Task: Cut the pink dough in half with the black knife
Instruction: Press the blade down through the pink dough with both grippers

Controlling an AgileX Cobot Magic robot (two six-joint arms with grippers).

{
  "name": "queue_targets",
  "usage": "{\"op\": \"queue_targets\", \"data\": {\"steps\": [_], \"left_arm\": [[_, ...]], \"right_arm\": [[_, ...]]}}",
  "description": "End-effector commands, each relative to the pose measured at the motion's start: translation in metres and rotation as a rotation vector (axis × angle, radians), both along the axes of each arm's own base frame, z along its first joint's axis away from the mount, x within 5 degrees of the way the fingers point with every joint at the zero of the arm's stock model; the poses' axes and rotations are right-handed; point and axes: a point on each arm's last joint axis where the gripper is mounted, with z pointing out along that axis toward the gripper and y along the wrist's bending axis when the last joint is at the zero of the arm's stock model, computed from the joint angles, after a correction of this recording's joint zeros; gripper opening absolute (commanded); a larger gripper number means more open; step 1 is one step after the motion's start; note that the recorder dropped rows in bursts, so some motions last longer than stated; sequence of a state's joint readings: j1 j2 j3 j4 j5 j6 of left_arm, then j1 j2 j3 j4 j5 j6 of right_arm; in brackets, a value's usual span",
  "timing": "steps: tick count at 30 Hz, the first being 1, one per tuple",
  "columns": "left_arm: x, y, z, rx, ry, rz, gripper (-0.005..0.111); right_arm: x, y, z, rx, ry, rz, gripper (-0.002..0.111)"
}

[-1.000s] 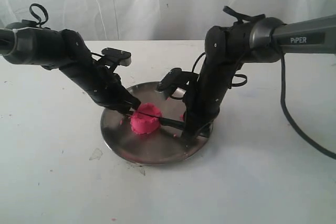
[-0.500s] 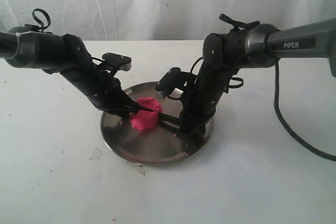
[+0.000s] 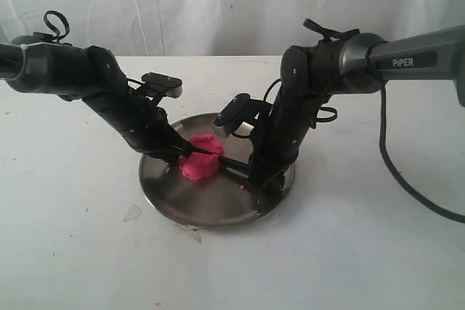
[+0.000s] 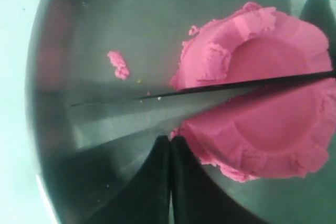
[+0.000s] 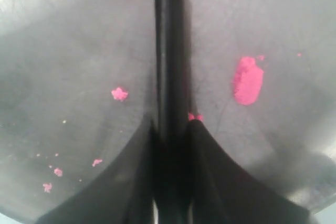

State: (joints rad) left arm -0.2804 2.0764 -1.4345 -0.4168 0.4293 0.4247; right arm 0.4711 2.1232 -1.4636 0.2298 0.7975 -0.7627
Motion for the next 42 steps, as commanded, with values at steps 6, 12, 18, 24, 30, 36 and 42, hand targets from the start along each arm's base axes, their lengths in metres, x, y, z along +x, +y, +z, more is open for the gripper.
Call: {"op": "queue_targets", "data": {"steps": [6, 12, 18, 24, 30, 36, 42], "left_arm": [[-0.004, 0.0, 0.038, -0.027, -0.073, -0.008, 0.0], [0.001, 0.0, 0.019, -0.014, -0.059, 0.006, 0.0], [0.005, 0.0, 0.008, -0.006, -0.059, 0.017, 0.0], [0.005, 0.0, 0.019, -0.019, -0.091, 0.025, 0.0], [0.008, 0.0, 0.008, -0.011, -0.091, 0.036, 0.0], [0.011, 0.0, -0.005, -0.001, -0.074, 0.042, 0.0], [0.01, 0.0, -0.007, 0.0, -0.068, 0.041, 0.0]], "right_arm": [[-0.001, -0.001, -0.001, -0.002, 0.018, -0.004, 0.0], [-0.001, -0.001, -0.001, -0.003, 0.022, -0.004, 0.0], [-0.002, -0.001, -0.001, -0.007, 0.032, -0.001, 0.0], [-0.002, -0.001, -0.001, -0.005, 0.028, -0.002, 0.0], [-0.002, -0.001, -0.001, -0.005, 0.028, -0.002, 0.0], [-0.002, -0.001, -0.001, -0.007, 0.033, -0.001, 0.0], [-0.002, -0.001, -0.001, -0.007, 0.034, -0.001, 0.0]]}}
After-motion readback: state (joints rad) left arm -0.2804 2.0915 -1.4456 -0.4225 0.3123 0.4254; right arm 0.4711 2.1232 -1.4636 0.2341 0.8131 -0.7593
